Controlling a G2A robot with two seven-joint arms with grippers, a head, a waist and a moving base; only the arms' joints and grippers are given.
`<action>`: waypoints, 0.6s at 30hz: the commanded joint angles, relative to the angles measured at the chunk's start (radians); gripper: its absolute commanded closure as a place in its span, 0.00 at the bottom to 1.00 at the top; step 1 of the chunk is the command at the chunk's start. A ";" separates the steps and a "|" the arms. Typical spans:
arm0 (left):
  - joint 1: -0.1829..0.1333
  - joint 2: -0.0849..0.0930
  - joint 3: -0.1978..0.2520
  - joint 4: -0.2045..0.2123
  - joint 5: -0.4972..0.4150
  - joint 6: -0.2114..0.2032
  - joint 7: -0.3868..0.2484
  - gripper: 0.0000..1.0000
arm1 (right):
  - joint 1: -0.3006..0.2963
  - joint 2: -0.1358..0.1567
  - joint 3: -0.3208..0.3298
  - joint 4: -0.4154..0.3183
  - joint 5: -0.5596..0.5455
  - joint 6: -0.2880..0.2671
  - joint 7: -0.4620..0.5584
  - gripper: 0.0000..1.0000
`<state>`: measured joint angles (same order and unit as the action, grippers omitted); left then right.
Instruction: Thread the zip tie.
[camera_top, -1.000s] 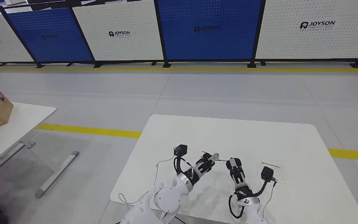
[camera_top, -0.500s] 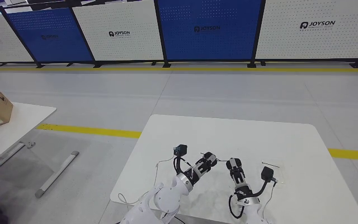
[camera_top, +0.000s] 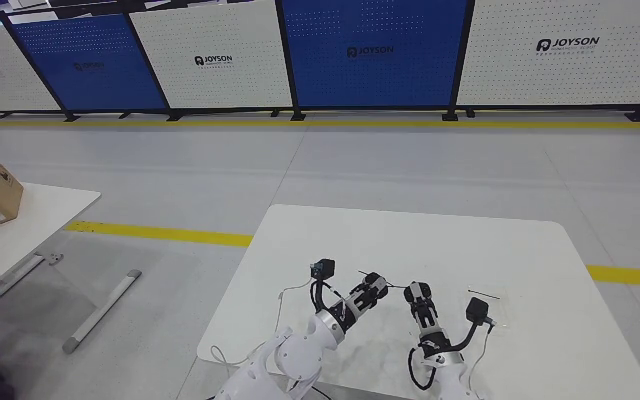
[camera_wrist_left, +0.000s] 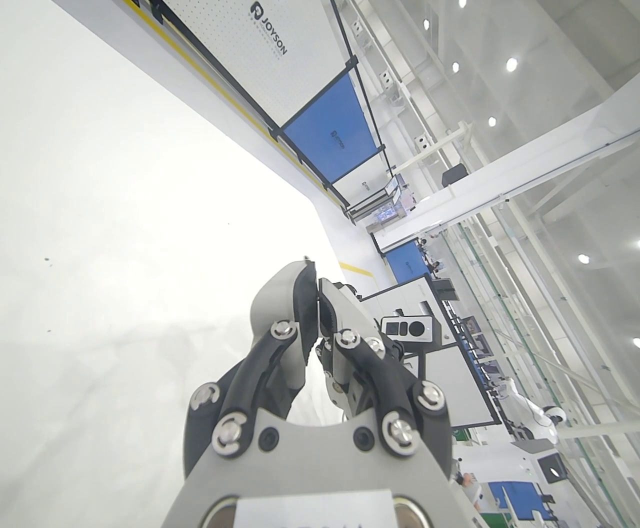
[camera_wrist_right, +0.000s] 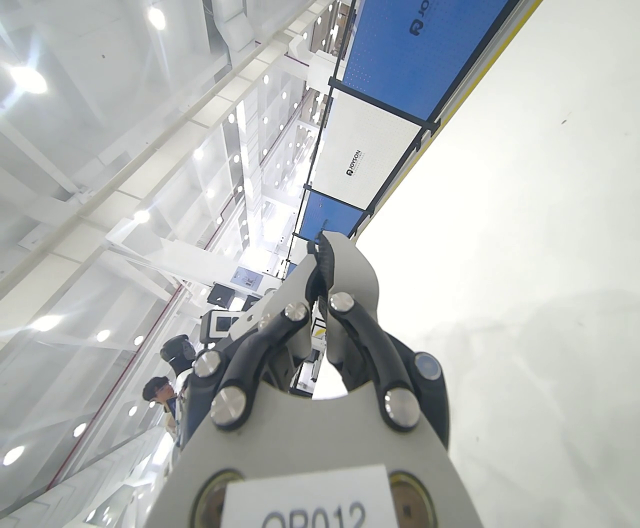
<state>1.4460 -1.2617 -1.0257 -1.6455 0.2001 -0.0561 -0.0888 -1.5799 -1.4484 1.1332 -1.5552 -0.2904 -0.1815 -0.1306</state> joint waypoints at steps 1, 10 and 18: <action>0.000 0.000 0.000 0.000 0.000 0.000 0.000 1.00 | 0.000 0.000 0.000 0.000 -0.001 0.000 -0.001 1.00; -0.002 -0.001 0.005 0.001 -0.009 -0.006 -0.005 1.00 | 0.003 -0.001 -0.004 -0.001 0.001 0.003 0.001 1.00; -0.010 -0.007 0.010 0.010 -0.032 0.023 0.027 1.00 | 0.013 -0.003 -0.008 0.012 0.005 0.002 -0.005 0.00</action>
<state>1.4368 -1.2678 -1.0160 -1.6366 0.1706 -0.0382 -0.0647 -1.5668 -1.4515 1.1237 -1.5430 -0.2855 -0.1804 -0.1305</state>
